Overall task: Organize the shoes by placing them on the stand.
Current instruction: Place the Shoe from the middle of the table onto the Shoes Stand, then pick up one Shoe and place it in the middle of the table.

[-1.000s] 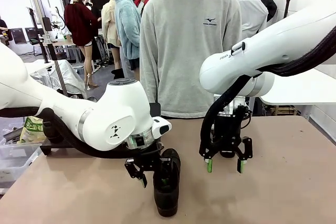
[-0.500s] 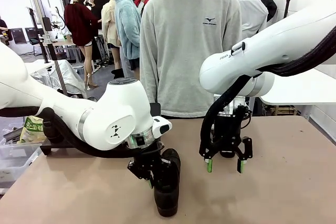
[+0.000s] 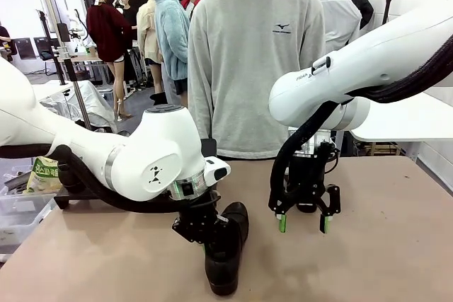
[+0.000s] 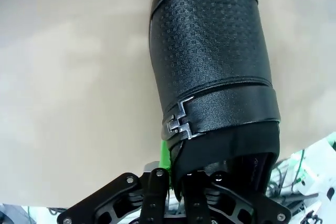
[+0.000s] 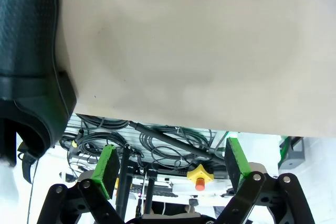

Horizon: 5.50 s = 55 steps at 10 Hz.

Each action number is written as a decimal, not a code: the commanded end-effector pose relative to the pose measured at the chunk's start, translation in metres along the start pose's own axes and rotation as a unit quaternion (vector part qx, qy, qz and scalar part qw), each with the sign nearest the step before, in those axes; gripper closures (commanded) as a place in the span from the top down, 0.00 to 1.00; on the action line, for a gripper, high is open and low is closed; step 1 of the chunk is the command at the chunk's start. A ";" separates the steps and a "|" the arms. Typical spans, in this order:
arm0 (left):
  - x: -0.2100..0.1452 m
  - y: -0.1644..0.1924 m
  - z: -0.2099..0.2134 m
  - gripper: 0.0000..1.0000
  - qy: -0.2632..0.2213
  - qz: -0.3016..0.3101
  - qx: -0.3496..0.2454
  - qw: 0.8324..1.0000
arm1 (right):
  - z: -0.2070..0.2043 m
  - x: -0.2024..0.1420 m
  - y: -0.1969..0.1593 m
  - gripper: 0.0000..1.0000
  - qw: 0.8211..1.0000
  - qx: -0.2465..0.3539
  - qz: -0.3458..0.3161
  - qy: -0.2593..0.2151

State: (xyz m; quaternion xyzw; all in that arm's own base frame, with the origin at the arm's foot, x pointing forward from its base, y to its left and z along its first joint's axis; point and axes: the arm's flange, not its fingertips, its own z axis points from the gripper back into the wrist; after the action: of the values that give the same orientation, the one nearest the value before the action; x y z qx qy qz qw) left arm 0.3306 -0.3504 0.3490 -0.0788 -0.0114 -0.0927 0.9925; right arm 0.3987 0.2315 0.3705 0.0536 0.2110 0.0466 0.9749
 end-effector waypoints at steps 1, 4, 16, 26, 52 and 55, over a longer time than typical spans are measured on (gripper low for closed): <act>-0.030 0.016 0.056 0.00 0.011 -0.026 -0.043 0.999 | 0.000 0.000 0.000 1.00 1.000 -0.005 0.001 -0.003; -0.034 0.069 0.128 0.00 -0.133 -0.005 -0.063 0.989 | 0.000 0.000 0.000 1.00 1.000 -0.005 0.001 -0.003; 0.144 0.208 0.112 0.00 -0.295 0.069 0.011 0.953 | 0.000 0.000 0.000 1.00 1.000 -0.005 0.001 -0.003; 0.161 0.224 0.107 0.00 -0.231 0.122 0.078 0.962 | 0.000 0.000 0.000 1.00 1.000 -0.005 0.001 -0.003; 0.154 0.217 0.116 1.00 -0.220 0.124 0.052 0.966 | 0.000 0.000 0.000 1.00 1.000 -0.005 0.001 -0.003; 0.154 0.217 0.116 1.00 -0.220 0.124 0.052 0.966 | 0.000 0.000 0.000 1.00 1.000 -0.005 0.001 -0.003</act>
State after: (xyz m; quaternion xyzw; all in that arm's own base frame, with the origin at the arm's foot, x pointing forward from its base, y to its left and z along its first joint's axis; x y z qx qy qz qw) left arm 0.5205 -0.1490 0.4369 -0.0520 -0.2182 0.0552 0.9730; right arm 0.3988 0.2311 0.3701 0.0535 0.2114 0.0462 0.9748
